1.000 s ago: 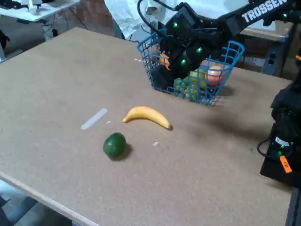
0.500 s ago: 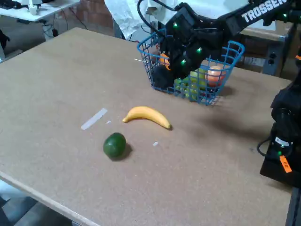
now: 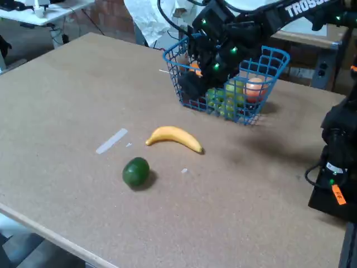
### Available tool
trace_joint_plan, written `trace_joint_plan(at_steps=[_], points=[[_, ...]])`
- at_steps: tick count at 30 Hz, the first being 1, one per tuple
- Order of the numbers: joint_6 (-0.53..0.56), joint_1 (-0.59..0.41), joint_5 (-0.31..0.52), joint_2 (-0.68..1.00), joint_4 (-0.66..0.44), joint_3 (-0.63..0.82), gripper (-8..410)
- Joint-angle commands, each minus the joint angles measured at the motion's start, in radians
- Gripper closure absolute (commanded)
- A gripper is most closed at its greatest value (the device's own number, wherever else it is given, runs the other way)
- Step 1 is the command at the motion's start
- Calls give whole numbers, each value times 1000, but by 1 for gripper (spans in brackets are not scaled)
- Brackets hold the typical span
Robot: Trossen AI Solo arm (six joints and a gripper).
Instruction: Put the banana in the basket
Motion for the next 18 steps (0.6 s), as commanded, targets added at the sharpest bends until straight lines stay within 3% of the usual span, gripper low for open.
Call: trace_joint_plan(at_steps=[1, 5, 18], points=[[24, 0, 5, 75, -66, 53, 100], [48, 2, -4, 177, -114, 116, 95], [67, 3, -22, 459, -120, 252, 95]])
